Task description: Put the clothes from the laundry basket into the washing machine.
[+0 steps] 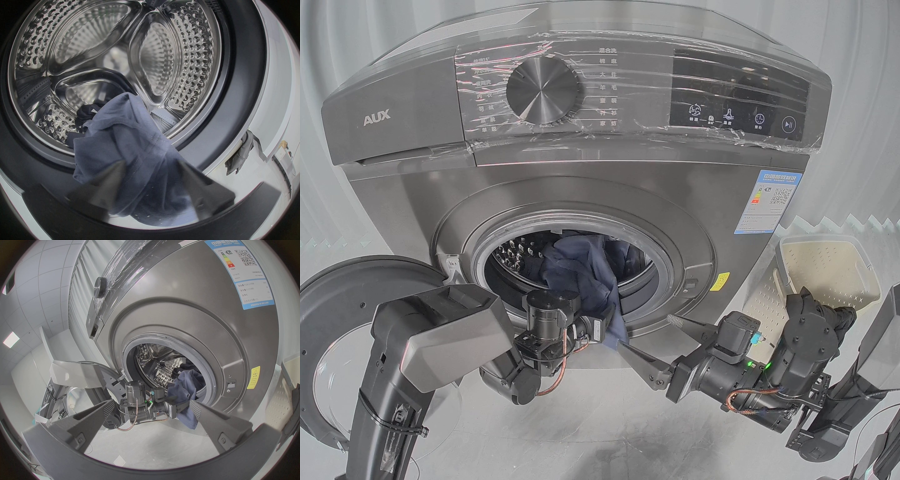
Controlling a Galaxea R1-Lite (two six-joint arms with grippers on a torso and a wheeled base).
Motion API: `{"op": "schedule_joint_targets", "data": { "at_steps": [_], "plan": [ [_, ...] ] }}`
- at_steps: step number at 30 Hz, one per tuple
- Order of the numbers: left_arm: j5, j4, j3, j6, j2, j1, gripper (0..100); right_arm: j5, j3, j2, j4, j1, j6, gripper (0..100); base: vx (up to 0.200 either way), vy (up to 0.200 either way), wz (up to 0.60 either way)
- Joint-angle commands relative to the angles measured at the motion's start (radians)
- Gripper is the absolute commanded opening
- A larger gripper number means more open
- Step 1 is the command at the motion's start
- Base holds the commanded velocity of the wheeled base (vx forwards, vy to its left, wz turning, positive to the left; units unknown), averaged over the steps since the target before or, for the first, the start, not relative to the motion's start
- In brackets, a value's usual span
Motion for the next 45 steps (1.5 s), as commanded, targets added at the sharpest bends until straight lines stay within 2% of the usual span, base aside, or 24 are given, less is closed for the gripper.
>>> {"op": "schedule_joint_targets", "data": {
  "at_steps": [1,10,14,19,25,26,31,33,38,45],
  "plan": [
    [-0.001,0.002,-0.013,0.001,0.026,0.004,0,0.000,-0.006,-0.001,0.000,-0.002,0.001,100,0.000,0.000,0.00],
    [-0.001,0.000,-0.085,-0.008,-0.009,0.027,0,0.000,-0.019,-0.001,0.000,-0.002,-0.001,100,0.000,0.000,0.00],
    [0.013,0.006,-0.152,-0.022,-0.039,0.042,0,0.000,-0.020,-0.001,0.000,-0.001,-0.001,100,0.000,0.000,0.00],
    [0.028,0.008,-0.212,-0.022,-0.037,0.053,0,0.000,-0.028,-0.001,0.000,-0.001,0.001,100,0.000,0.000,0.00],
    [0.031,0.003,-0.204,-0.022,-0.026,0.050,0,-0.001,-0.028,0.000,0.000,-0.001,0.001,100,0.000,0.000,0.00],
    [0.031,0.003,-0.200,-0.022,-0.023,0.048,100,-0.001,-0.028,-0.001,0.000,-0.001,0.001,100,0.000,0.000,0.00],
    [0.031,0.011,-0.183,-0.024,-0.020,0.044,100,0.000,-0.028,-0.001,0.000,-0.001,0.001,100,0.000,0.000,0.00],
    [0.013,0.015,-0.100,-0.024,-0.031,0.028,100,0.000,-0.028,0.000,0.000,-0.001,0.001,100,0.000,0.000,0.00],
    [-0.007,0.017,-0.016,-0.022,-0.042,0.005,100,-0.001,-0.028,0.000,0.000,0.001,0.001,100,0.000,0.000,0.00],
    [-0.013,0.023,-0.009,-0.001,0.001,0.008,100,-0.001,-0.028,0.002,0.000,0.002,0.001,100,0.000,0.000,0.00]
  ]
}}
